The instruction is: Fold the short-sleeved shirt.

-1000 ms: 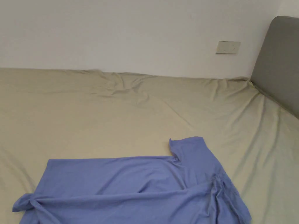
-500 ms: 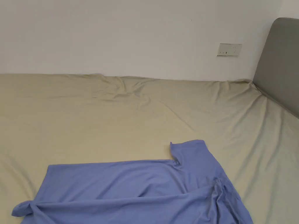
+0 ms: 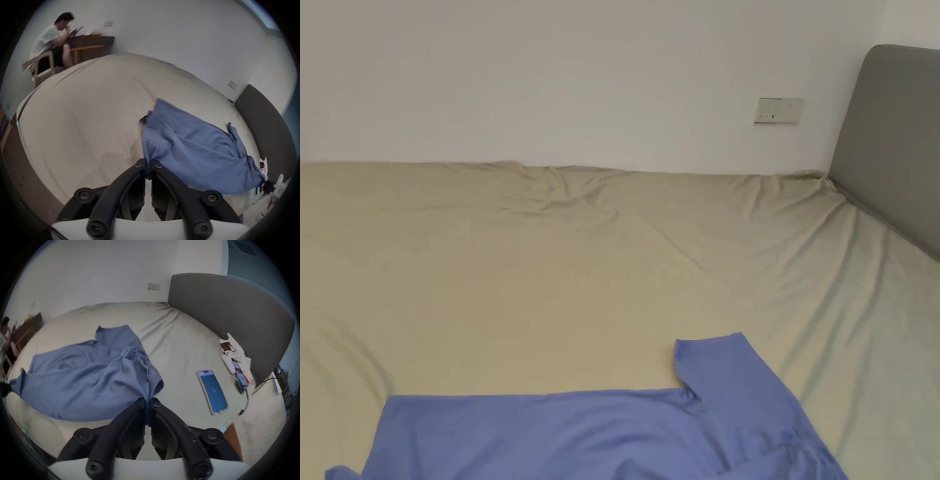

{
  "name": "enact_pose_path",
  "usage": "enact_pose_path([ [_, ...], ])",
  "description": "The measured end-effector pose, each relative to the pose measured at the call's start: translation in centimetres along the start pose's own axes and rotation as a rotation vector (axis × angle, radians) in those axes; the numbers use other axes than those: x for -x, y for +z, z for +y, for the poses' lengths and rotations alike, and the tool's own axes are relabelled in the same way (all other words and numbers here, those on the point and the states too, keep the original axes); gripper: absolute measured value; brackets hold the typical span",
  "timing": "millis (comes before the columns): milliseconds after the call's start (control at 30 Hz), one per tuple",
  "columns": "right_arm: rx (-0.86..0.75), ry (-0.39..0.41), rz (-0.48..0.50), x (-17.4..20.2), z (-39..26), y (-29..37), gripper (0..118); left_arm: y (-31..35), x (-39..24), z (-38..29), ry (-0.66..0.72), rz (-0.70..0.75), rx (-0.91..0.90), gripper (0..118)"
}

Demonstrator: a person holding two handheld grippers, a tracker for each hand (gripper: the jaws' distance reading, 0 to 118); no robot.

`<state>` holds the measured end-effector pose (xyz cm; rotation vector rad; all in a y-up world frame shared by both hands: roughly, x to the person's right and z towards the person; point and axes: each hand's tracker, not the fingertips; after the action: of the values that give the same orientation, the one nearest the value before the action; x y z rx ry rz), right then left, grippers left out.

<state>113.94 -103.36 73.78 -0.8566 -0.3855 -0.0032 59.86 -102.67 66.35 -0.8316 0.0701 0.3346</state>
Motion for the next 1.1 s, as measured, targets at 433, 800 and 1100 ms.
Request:
enact_pose_path([
  [433, 0.123, -0.149, 0.072, 0.2, -6.1, -1.5, 69, -0.9, 4.6, -4.9, 0.107, 0.073, 0.074, 66],
  [800, -0.173, -0.051, 0.04, 0.7, -0.1, 4.8, 27, 4.3, 1.0, 1.2, -0.107, 0.016, -0.196, 2],
  [1100, 0.01, -0.18, 0.285, 5.3, 2.7, 0.2, 1, -5.1, -1.6, 7.8, -0.121, -0.073, -0.137, 0],
])
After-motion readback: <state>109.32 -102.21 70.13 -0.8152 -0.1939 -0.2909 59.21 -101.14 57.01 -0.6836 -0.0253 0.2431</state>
